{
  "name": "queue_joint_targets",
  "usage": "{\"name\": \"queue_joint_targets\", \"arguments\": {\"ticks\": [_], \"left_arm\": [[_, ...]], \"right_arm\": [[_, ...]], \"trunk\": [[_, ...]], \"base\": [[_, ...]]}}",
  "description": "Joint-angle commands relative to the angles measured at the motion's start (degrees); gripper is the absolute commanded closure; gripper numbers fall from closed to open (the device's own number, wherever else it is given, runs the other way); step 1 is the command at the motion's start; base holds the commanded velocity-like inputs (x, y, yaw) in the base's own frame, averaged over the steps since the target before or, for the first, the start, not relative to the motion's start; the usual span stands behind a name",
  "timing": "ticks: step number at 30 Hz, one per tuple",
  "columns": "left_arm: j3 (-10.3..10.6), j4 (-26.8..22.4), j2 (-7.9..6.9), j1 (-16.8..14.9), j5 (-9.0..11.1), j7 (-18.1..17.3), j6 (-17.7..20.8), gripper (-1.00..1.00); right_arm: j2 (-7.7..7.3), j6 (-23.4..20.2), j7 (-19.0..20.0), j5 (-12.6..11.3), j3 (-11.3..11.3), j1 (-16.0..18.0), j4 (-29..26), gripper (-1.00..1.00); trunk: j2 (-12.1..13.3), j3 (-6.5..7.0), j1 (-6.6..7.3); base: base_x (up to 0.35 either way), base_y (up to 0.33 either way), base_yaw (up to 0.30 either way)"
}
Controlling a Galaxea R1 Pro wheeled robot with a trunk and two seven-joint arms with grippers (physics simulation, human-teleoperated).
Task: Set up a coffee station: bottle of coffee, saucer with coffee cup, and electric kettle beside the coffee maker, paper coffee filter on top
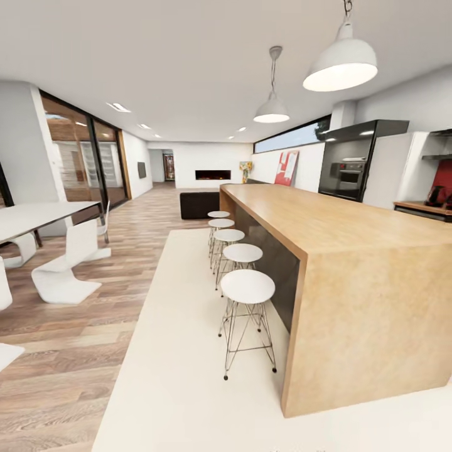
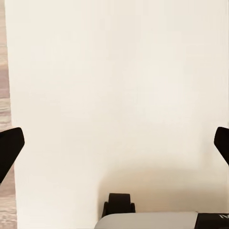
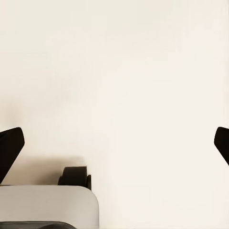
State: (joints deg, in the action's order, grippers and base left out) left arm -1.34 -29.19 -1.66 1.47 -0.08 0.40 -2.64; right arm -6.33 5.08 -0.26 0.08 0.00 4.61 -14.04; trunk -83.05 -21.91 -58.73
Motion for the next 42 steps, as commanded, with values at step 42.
{"name": "queue_joint_targets", "arguments": {"ticks": [42], "left_arm": [[0.4,-0.7,2.01,0.0,0.3,0.0,-0.5,-1.00]], "right_arm": [[-5.16,5.5,0.2,-0.7,-5.6,0.3,-2.1,-1.00]], "trunk": [[0.0,0.00,0.00]], "base": [[-0.001,0.000,-0.206]]}}
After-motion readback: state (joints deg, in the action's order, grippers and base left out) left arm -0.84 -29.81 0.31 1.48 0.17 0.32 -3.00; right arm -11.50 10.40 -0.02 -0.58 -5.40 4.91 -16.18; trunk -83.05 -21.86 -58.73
